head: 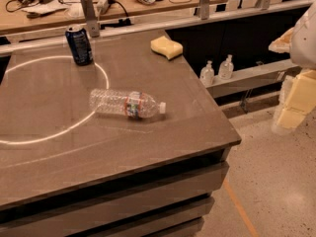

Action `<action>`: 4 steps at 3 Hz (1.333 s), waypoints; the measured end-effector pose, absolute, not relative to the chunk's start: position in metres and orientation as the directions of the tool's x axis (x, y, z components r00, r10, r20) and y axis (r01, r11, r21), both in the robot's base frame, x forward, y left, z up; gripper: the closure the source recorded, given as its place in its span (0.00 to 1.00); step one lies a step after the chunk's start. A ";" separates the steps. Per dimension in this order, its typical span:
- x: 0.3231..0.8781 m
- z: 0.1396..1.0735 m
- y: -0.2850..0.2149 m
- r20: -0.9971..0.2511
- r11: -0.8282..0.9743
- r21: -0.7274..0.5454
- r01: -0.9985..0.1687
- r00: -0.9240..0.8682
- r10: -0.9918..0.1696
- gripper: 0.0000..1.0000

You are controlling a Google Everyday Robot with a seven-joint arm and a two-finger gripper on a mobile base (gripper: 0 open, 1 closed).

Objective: Move sponge near pepsi can

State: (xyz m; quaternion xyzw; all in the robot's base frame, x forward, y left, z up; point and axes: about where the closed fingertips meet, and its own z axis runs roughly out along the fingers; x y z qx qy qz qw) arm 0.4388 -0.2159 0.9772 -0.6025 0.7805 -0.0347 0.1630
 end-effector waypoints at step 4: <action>0.531 0.990 -0.195 -0.643 0.492 -0.273 -0.826 -0.224 -0.732 0.00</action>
Offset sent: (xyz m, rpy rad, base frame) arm 0.0638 0.0126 0.0186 0.2849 -0.1711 -0.1566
